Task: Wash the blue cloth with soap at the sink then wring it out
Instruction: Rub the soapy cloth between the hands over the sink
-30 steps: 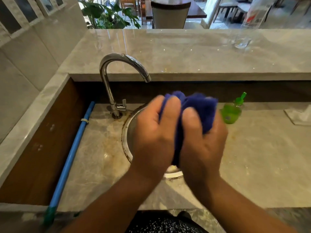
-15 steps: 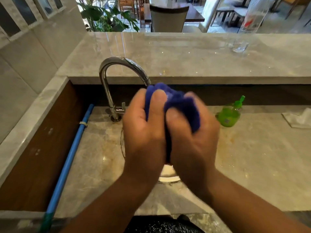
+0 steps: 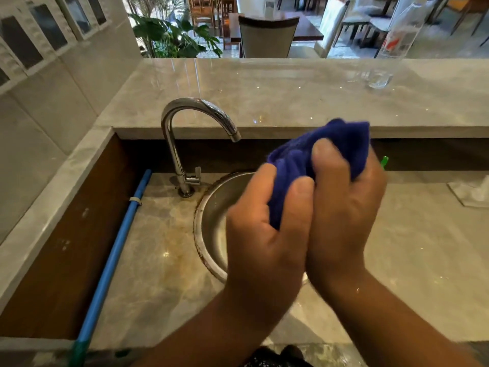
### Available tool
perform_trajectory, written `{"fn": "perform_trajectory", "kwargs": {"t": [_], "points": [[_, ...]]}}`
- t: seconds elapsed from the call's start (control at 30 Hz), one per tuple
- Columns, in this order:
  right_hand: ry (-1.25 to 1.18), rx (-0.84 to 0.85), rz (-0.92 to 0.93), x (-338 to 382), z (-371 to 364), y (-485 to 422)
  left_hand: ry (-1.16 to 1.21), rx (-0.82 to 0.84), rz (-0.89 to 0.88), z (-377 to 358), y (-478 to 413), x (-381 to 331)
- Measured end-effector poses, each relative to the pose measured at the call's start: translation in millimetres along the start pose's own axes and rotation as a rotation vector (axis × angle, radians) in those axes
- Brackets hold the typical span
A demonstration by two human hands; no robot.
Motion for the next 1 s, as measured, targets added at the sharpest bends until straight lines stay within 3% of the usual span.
{"fn": "perform_trajectory", "kwargs": {"t": [0.17,0.33,0.5,0.6,0.67,0.77,0.83,0.9,1.0], "points": [[-0.025,0.193,-0.087,-3.9,-11.0,33.7,0.013,-0.057,0.046,13.0,-21.9,14.6],[-0.015,-0.006,-0.049,-3.3,-2.5,-4.2,-0.041,0.0,-0.026,-1.8,-1.8,3.4],[-0.048,0.151,-0.143,-8.8,-10.2,34.4,0.034,-0.079,0.096,13.2,-17.7,18.5],[-0.016,0.073,-0.117,-9.0,-2.1,14.7,0.004,-0.051,0.1,7.1,0.0,18.5],[-0.032,0.028,-0.203,-18.6,0.4,4.2,0.024,-0.018,0.106,6.7,3.5,19.7],[-0.049,0.01,-0.358,-43.0,3.0,-0.9,0.141,-0.098,0.192,19.9,-9.8,27.5],[-0.039,0.006,-0.379,-57.6,8.5,-6.4,0.206,-0.183,0.14,37.4,-25.4,24.8],[-0.012,-0.021,-0.393,-70.4,17.7,-8.9,0.124,-0.2,0.03,51.8,-39.6,22.1],[-0.002,-0.064,-0.386,-72.5,25.8,-5.4,-0.01,-0.213,0.031,62.6,-48.2,36.1]]}}
Point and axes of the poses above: each hand's wrist, its own y-axis away from the middle knuckle, its own z-axis out of the back of the hand, x = y × z, the point moved 7 cm from there along -y, towards the middle knuckle, and after that the axes turned 7 degrees about -x, right-handed, at the moved point
